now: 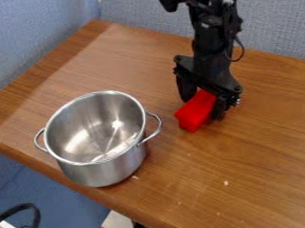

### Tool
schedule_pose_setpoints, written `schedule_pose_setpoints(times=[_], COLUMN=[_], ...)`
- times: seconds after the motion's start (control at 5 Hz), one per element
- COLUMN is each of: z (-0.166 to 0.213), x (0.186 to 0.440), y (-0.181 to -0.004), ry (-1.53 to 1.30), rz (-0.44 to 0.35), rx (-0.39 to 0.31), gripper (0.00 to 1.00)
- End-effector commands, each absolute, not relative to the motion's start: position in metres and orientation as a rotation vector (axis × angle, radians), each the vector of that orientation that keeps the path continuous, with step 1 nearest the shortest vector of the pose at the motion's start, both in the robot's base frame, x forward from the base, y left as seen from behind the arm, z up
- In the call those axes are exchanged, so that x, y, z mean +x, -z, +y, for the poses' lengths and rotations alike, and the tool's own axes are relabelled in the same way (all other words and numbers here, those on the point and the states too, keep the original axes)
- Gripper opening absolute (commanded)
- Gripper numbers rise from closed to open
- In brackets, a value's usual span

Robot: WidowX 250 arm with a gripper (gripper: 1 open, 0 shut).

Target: Move the red object from the metal pot to the table

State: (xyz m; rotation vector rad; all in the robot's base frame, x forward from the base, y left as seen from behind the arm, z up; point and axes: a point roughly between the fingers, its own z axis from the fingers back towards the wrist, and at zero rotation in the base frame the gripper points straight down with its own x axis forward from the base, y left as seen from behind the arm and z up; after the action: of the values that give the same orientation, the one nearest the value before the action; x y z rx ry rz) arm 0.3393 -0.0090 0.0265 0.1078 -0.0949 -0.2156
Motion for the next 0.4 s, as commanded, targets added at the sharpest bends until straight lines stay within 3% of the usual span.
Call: schedule_pose_setpoints(times=[0.0, 0.2], z=[-0.0046, -0.0041], x=[0.3455, 0.3451], y=[-0.0336, -0.0357], ry=[0.199, 0.189], rz=[-0.115, -0.110], rx=[0.098, 0.090], gripper=[1.00, 1.00])
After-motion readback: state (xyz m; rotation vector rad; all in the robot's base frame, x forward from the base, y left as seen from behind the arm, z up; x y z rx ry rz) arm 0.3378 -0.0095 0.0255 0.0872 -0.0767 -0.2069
